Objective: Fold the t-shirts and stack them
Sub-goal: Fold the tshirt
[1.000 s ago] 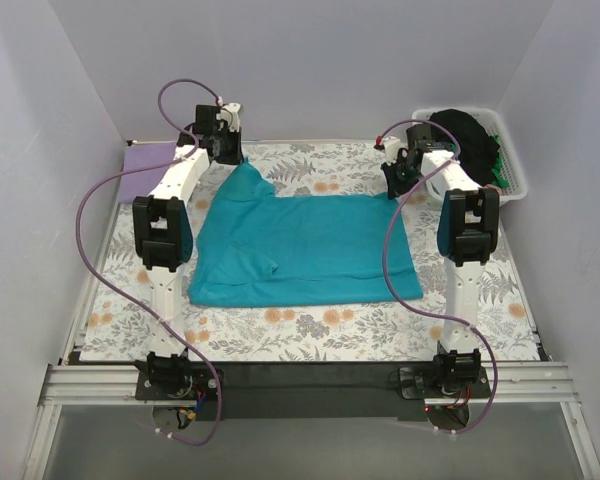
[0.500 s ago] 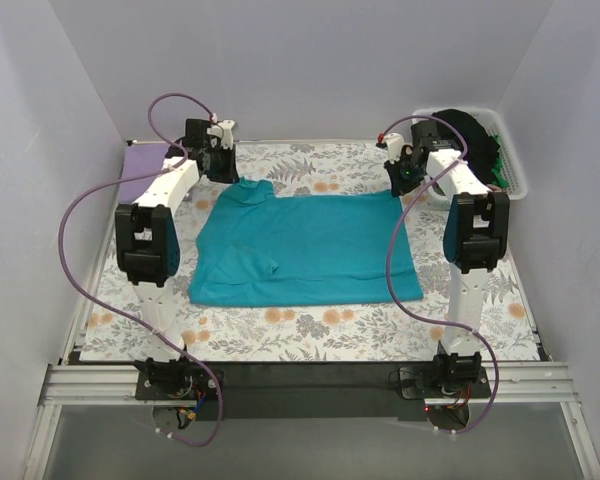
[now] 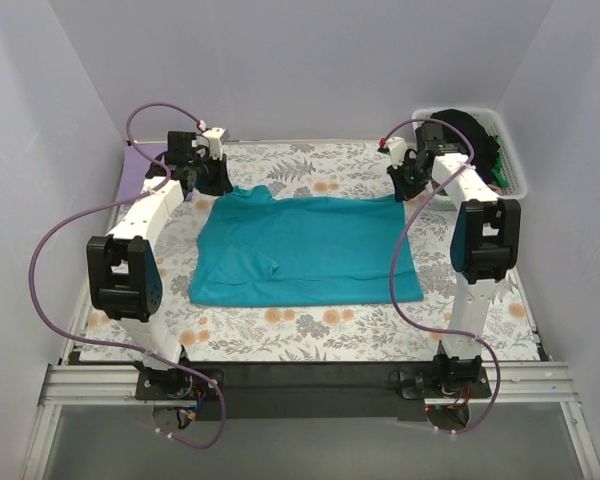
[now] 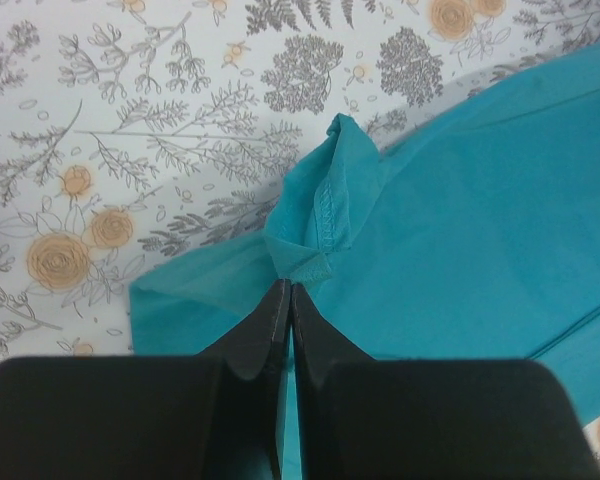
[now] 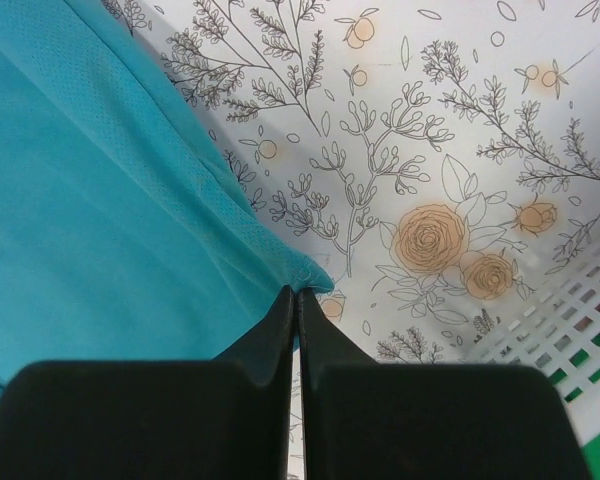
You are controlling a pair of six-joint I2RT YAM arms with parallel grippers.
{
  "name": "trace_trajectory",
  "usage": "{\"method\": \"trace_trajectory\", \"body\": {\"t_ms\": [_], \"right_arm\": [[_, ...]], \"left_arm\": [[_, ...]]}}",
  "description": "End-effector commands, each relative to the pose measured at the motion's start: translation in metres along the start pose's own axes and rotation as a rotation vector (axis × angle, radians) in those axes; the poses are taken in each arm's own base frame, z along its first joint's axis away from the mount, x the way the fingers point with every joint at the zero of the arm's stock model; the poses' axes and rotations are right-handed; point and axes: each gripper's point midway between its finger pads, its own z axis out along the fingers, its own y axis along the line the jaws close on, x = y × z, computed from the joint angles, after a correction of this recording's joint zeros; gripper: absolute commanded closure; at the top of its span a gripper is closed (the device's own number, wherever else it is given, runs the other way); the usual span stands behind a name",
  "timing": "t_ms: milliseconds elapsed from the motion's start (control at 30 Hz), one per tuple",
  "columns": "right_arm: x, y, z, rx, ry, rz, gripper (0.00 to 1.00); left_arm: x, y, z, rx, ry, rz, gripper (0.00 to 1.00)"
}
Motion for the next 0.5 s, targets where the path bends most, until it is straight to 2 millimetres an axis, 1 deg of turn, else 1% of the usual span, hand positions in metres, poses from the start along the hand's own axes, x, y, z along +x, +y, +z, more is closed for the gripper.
{"method": "trace_trajectory", "body": {"t_ms": [0, 33, 67, 133, 167, 233, 300, 367, 400, 467], "right_arm": [[-0.009, 0.002, -0.024, 0.010, -0.046, -0.047, 0.99], [-0.006, 0.003, -0.026, 0.011, -0.044, -0.049, 0.99], [-0.004, 0.004, -0.027, 0.009, -0.042, -0.049, 0.99], [-0.002, 0.004, -0.031, 0.013, -0.044, -0.059, 0.99], [0.004, 0.006, -0.029, 0.007, -0.031, -0.055, 0.99], [0.010, 0.005, -0.029, 0.009, -0.020, -0.055, 0.99], [0.016, 0.005, -0.028, 0.003, -0.013, -0.051, 0.99], [0.019, 0.007, -0.030, 0.000, -0.012, -0.053, 0.99], [0.024, 0.009, -0.028, -0.012, -0.003, -0.046, 0.99], [0.025, 0.014, -0.029, -0.024, -0.005, -0.049, 0.99]], "left_arm": [[-0.004, -0.008, -0.023, 0.007, -0.036, 0.034, 1.00], [-0.005, -0.010, -0.029, 0.005, -0.046, 0.041, 1.00], [0.002, -0.009, -0.030, 0.000, -0.032, 0.038, 1.00], [0.002, -0.010, -0.039, -0.008, -0.042, 0.044, 1.00], [0.007, -0.010, -0.041, -0.007, -0.036, 0.047, 1.00], [0.009, -0.011, -0.048, -0.011, -0.038, 0.049, 1.00], [0.021, -0.016, -0.052, 0.005, -0.011, 0.047, 1.00], [0.026, -0.019, -0.060, 0.006, -0.005, 0.053, 1.00], [0.034, -0.020, -0.060, 0.006, 0.012, 0.053, 1.00], [0.046, -0.019, -0.062, 0.001, 0.040, 0.051, 1.00]]}}
